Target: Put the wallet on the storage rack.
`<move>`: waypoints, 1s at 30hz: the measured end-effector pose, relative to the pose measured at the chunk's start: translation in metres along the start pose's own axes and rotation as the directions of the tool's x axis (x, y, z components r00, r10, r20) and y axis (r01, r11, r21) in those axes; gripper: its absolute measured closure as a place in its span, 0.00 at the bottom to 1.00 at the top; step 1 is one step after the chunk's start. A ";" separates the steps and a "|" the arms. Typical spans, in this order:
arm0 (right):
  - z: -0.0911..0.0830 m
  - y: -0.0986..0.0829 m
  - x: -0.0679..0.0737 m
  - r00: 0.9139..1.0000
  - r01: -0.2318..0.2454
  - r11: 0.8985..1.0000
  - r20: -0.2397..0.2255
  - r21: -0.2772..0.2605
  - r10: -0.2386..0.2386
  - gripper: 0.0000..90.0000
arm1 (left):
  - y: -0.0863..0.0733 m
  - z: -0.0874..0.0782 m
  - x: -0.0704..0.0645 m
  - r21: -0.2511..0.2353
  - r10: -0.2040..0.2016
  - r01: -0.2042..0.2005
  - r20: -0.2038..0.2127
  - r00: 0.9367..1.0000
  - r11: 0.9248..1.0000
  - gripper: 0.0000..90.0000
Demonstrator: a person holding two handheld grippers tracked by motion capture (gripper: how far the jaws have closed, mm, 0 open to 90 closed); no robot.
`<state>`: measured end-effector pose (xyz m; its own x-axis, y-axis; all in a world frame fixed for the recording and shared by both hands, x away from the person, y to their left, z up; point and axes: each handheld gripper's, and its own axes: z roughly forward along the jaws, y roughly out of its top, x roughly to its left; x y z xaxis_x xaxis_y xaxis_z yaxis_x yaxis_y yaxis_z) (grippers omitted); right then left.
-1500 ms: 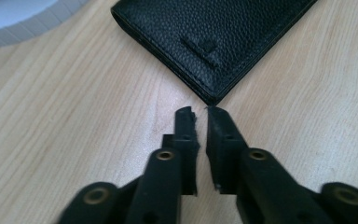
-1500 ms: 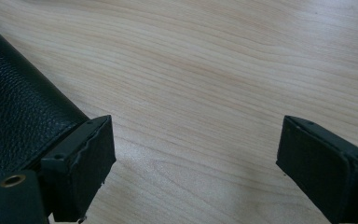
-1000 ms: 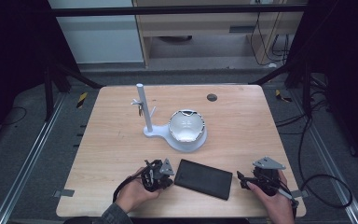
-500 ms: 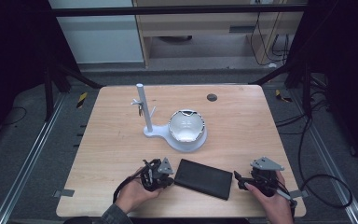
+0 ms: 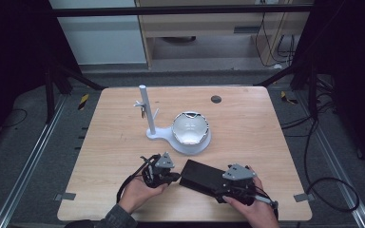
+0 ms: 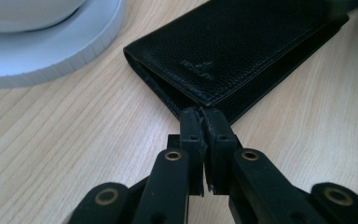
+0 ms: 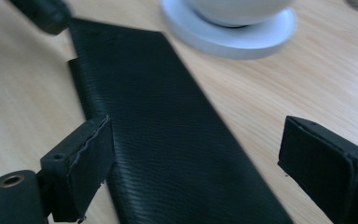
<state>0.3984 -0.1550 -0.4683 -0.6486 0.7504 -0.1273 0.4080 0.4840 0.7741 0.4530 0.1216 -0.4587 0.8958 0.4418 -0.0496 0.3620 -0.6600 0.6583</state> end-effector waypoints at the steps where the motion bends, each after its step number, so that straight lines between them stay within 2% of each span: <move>1: 0.002 0.001 0.002 1.000 0.010 1.000 -0.004 0.008 -0.010 0.12 | 0.001 0.000 0.000 0.005 0.003 -0.003 0.003 1.000 1.000 0.96; 9: 0.018 0.007 0.017 0.996 0.084 0.994 -0.020 0.074 -0.083 0.13 | 0.006 0.001 0.001 0.002 0.002 -0.002 0.003 1.000 1.000 0.96; 18: 0.025 0.006 0.015 0.996 0.087 0.990 0.002 0.111 -0.088 0.18 | 0.013 0.006 0.002 0.002 0.003 -0.003 0.009 1.000 1.000 0.94; 30: 0.031 0.010 0.014 0.995 0.095 0.987 0.021 0.132 -0.098 0.22 | 0.017 0.007 0.004 0.002 0.003 -0.003 0.017 1.000 1.000 0.93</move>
<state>0.4138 -0.1254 -0.4815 -0.6718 0.7085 -0.2159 0.4261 0.6082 0.6697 0.4645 0.1073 -0.4530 0.9010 0.4296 -0.0608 0.3602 -0.6625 0.6568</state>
